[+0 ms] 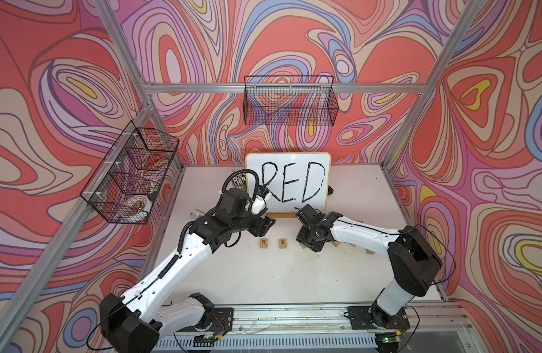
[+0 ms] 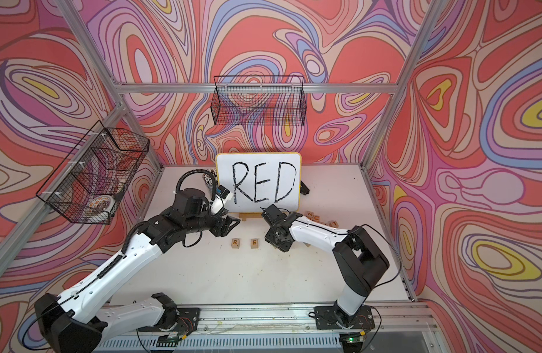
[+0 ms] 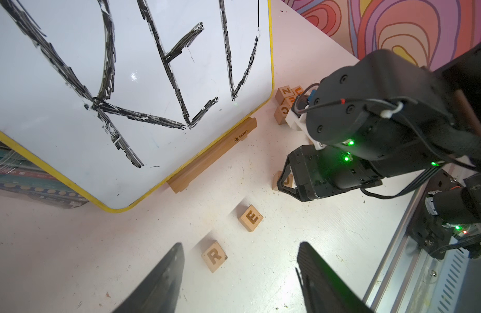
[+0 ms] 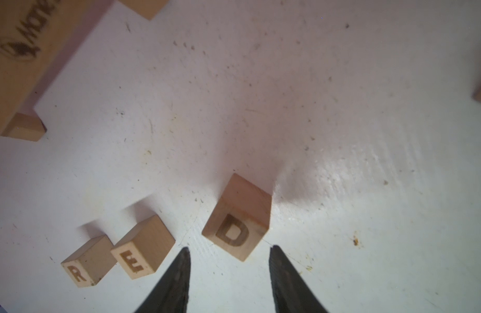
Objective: Assemble the uppercase word "red" with letter blocks
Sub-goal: Adjust the letter block at the center of the board.
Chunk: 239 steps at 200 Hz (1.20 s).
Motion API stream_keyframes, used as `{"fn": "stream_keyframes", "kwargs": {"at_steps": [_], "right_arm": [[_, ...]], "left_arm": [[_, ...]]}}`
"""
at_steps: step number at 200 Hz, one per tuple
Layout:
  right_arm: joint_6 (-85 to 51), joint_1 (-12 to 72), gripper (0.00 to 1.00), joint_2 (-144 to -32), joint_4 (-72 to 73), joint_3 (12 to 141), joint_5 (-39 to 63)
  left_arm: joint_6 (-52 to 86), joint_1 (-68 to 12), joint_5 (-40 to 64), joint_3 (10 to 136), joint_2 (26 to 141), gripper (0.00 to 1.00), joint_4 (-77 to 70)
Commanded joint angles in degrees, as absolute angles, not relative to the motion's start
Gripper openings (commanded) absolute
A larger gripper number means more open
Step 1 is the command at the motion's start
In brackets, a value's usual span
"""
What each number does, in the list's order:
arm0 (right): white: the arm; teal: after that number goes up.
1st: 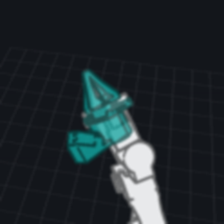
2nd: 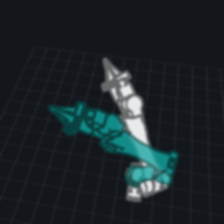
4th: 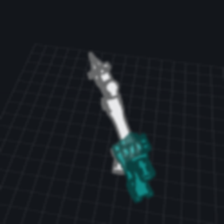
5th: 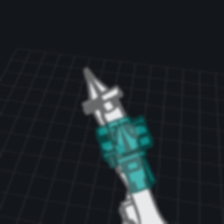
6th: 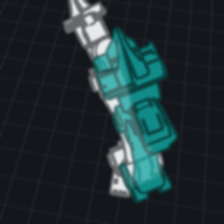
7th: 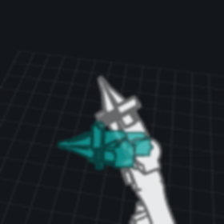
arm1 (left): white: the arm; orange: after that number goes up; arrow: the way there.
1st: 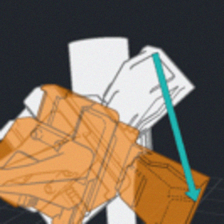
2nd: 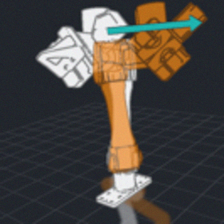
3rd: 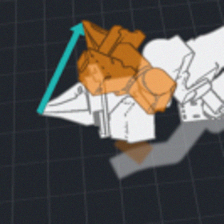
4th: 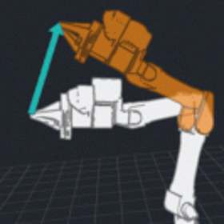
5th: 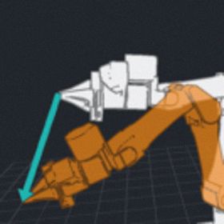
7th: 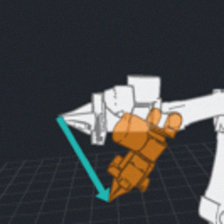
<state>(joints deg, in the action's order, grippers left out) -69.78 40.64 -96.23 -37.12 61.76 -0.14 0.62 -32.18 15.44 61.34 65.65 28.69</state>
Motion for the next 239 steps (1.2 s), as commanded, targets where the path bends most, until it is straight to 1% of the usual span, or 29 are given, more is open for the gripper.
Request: {"fn": "stream_keyframes", "kwargs": {"at_steps": [1,98,129,143,178,189,209,239], "right_arm": [[-69.8,39.8,0.5,-97.3,-36.7,62.5,-0.8],[-67.5,38.7,0.47,-100.2,-36.3,63.6,0.2],[-66.3,38.7,0.41,-100.8,-36.7,64.3,0.0],[-65.4,38.7,0.37,-100.9,-37.1,64.6,-0.3],[-60.4,38.6,0.3,-101.2,-40.7,66.5,-1.7],[-58.5,38.7,0.28,-102.8,-41.5,66.9,-1.8],[-54.1,38.7,0.28,-103.7,-44.4,69.0,-2.3],[-44.8,38.7,0.28,-106.9,-51.5,76.0,-4.5]], "left_arm": [[0.1,-32.0,15.9,61.2,65.1,0.69,28.9],[0.0,-32.1,15.8,61.2,65.2,0.69,29.0],[0.0,-32.1,15.7,61.2,65.1,0.69,29.0],[0.0,-32.1,15.7,61.2,65.0,0.69,29.0],[0.0,-32.1,15.6,61.2,64.9,0.69,29.0],[0.0,-32.1,15.6,61.2,64.9,0.69,29.0],[0.0,-32.1,15.7,61.3,65.0,0.69,29.0],[0.0,-32.1,15.8,61.1,65.1,0.69,29.0]]}}
